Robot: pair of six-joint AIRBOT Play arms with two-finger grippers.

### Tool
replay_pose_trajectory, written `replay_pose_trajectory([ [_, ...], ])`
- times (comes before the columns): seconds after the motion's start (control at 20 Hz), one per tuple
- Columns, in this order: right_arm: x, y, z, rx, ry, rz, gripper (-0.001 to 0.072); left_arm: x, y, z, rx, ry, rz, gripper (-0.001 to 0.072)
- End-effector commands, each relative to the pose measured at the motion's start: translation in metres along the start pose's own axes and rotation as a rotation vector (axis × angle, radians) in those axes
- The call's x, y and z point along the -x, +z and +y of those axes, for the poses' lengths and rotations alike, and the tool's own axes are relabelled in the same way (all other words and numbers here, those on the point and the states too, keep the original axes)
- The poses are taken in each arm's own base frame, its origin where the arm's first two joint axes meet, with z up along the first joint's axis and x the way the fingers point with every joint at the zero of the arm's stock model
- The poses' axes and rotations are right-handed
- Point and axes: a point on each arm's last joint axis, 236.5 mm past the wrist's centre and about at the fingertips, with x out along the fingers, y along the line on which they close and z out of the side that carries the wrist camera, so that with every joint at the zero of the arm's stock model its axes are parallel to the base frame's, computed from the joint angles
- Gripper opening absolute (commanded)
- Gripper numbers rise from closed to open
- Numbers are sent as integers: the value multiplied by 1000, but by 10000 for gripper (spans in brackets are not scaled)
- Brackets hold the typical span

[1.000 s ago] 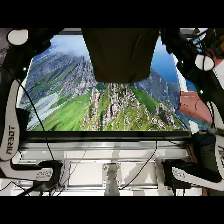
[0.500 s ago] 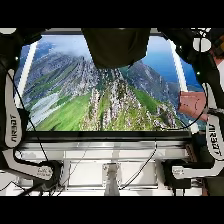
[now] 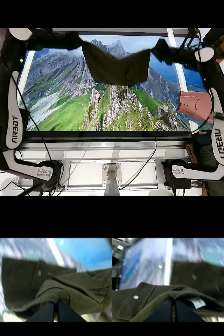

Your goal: Fold the clothes and pants, and hang the long-sleeved shirts on hangers.

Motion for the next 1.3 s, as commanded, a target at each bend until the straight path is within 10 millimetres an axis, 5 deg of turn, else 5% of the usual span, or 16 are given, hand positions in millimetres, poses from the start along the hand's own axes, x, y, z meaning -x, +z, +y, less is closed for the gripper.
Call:
replay_pose_trajectory([
  [0.0,14,-56,-38,-49,-99,88,30,-22,-64,0,-9,51,170,7],
  [0.25,41,-131,-66,-127,-152,169,30,-31,-146,-6,-6,136,270,7],
  [0.6,76,-209,-83,-229,-181,255,30,-7,-264,-15,96,156,391,7],
  [0.8,99,-245,-92,-305,-222,282,30,15,-306,-20,152,168,395,7],
  [1.0,126,-277,-95,-364,-272,329,30,37,-320,-18,156,194,370,7],
  [1.25,143,-282,-78,-450,-253,319,31,45,-290,-29,131,169,253,7],
])
